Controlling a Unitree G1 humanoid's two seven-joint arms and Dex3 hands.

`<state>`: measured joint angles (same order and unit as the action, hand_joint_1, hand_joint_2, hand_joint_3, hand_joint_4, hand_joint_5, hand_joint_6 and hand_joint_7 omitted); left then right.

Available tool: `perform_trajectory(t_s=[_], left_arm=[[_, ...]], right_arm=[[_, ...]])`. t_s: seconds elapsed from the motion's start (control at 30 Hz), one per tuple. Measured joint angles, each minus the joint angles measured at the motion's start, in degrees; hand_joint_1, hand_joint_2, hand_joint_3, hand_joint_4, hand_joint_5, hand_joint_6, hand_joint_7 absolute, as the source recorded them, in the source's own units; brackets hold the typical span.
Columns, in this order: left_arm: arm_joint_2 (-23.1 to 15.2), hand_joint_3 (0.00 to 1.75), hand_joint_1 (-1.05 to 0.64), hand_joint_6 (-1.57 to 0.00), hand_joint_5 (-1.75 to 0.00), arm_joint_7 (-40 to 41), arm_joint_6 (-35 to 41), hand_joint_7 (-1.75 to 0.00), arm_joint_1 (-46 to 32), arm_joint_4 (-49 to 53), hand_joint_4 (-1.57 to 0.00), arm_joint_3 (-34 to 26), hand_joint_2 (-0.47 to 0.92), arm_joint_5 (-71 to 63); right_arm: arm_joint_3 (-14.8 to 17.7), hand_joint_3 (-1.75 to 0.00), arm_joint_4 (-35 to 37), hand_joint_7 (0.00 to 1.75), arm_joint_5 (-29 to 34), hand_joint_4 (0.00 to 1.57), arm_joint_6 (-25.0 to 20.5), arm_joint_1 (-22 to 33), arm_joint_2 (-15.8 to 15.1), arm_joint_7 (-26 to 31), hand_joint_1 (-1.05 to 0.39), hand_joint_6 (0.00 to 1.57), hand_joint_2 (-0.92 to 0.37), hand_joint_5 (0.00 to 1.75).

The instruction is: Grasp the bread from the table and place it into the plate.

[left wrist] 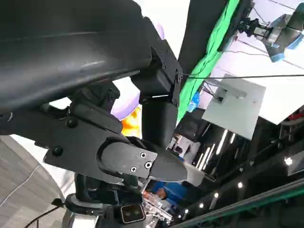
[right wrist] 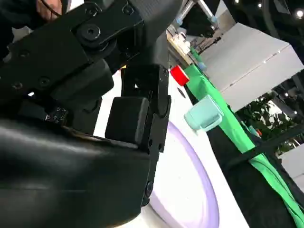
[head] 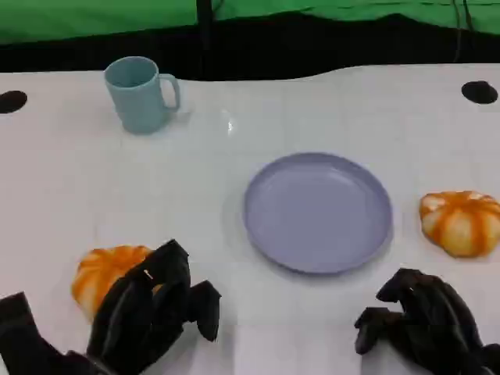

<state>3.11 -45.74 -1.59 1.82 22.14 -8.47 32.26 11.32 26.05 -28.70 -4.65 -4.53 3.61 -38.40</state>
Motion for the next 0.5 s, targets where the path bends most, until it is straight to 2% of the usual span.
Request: perform_trajectory(t_s=[0.5], left_arm=[[0.2, 0.15, -0.75, -0.69, -1.75, 0.0, -2.1, -1.75, 0.0, 0.2, -0.92, -0.1, 0.92, -1.1]], right_arm=[[0.0, 0.00, -0.2, 0.37, 0.3, 1.57, 0.0, 0.0, 0.0, 0.5, -1.05, 1.57, -0.72, 0.76]])
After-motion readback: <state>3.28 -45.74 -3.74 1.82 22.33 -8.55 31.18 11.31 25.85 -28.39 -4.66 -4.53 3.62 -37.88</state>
